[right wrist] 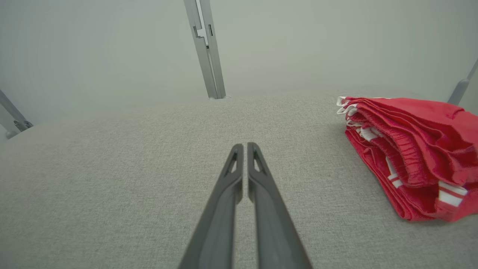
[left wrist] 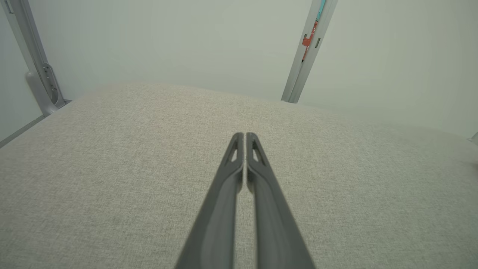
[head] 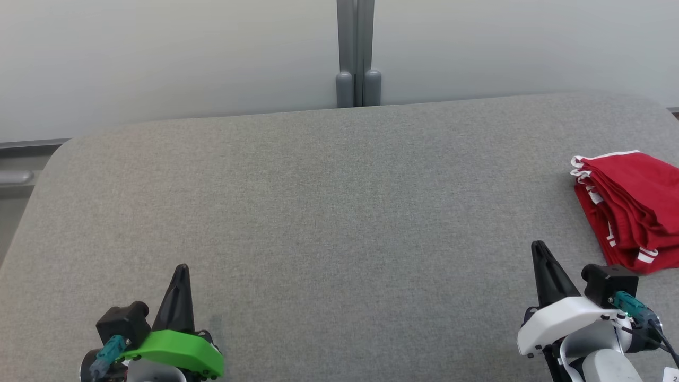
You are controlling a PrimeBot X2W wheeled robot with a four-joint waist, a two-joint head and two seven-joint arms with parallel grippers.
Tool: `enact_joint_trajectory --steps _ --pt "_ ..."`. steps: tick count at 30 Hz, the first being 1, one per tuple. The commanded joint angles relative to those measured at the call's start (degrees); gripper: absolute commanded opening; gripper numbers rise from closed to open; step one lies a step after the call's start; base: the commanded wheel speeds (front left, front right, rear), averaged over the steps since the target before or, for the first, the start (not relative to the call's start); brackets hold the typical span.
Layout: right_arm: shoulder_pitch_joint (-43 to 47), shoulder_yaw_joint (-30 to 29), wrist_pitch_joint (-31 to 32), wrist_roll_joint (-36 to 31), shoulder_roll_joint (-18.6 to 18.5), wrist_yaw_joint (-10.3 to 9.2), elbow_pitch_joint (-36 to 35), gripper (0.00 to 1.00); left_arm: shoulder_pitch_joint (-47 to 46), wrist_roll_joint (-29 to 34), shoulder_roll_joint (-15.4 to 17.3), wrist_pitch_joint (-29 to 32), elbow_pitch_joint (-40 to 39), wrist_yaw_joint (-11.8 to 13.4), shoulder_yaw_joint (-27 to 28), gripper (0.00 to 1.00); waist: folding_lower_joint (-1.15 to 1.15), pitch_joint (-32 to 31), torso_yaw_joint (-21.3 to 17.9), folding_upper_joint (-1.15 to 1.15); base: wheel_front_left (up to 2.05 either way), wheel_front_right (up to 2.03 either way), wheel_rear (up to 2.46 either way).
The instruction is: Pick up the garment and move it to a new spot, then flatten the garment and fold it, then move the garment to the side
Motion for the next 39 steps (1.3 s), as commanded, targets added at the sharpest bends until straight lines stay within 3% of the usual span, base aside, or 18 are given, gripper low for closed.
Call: enact_joint_trajectory --steps 1,20,39 --pt "-1.0 -0.5 0.5 2.3 -0.2 0.00 -0.3 0.00 -0.7 -2.1 0.0 0.8 -0.5 -0.1 0.6 0.00 0.00 0.0 0.0 0.00 0.00 0.00 0.00" --pt "-1.6 -1.2 3.2 22.4 -0.2 -0.02 -0.1 0.00 -0.9 -19.6 -0.2 5.5 -2.5 -0.8 2.9 0.00 0.00 0.1 0.1 0.00 0.00 0.00 0.00" --pt "-2.4 -1.9 5.5 38.3 -0.2 -0.03 0.3 0.00 -1.2 -33.5 -0.4 9.4 -3.9 -1.4 4.9 0.00 0.00 0.3 0.3 0.00 0.00 0.00 0.00"
